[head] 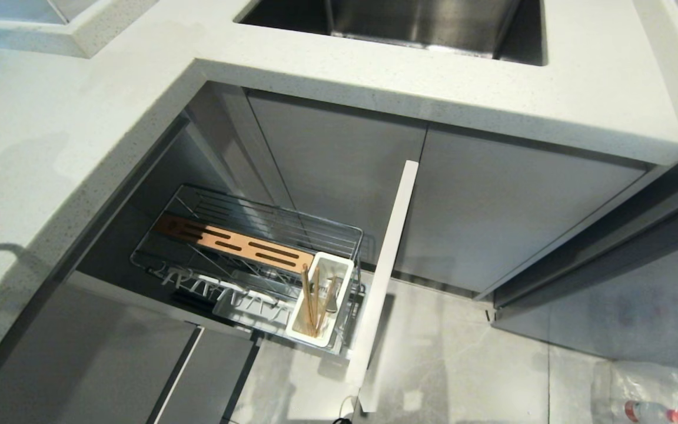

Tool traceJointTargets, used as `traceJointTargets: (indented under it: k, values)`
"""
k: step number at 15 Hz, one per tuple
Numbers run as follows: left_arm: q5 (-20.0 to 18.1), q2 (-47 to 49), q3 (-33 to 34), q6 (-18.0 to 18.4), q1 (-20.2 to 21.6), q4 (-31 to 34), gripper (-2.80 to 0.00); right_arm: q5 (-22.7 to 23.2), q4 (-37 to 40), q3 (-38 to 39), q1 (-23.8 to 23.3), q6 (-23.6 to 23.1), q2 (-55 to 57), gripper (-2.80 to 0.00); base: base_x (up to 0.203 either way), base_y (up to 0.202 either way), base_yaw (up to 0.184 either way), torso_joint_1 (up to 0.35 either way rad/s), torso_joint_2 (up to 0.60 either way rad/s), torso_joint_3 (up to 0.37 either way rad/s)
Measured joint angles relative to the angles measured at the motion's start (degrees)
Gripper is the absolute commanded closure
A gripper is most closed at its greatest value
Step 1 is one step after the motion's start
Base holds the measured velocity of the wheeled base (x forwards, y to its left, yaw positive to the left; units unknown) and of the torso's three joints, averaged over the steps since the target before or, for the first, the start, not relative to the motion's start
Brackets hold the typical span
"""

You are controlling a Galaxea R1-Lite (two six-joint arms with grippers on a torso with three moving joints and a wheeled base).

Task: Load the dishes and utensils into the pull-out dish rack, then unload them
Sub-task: Take the spoon out of the cupboard

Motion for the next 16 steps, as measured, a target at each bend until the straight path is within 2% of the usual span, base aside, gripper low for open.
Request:
traceJointTargets:
  k: [4, 6, 16]
  values:
    - [0.0, 0.0, 0.2, -0.5, 0.0, 0.0, 0.00, 0.0, 0.0, 0.0, 0.0, 0.0, 0.0, 0.00, 0.000, 0.000, 0.000, 0.000, 0.00, 0.000]
    - [0.0, 0.0, 0.2, -0.6, 0.0, 0.0, -2.80, 0.0, 0.0, 0.0, 0.0, 0.0, 0.0, 0.00, 0.000, 0.000, 0.000, 0.000, 0.00, 0.000]
    - [0.3, -0.5, -0.3, -1.3, 0.0, -0.2, -2.80, 0.0, 0.0, 0.0, 0.0, 0.0, 0.0, 0.00, 0.000, 0.000, 0.000, 0.000, 0.00, 0.000]
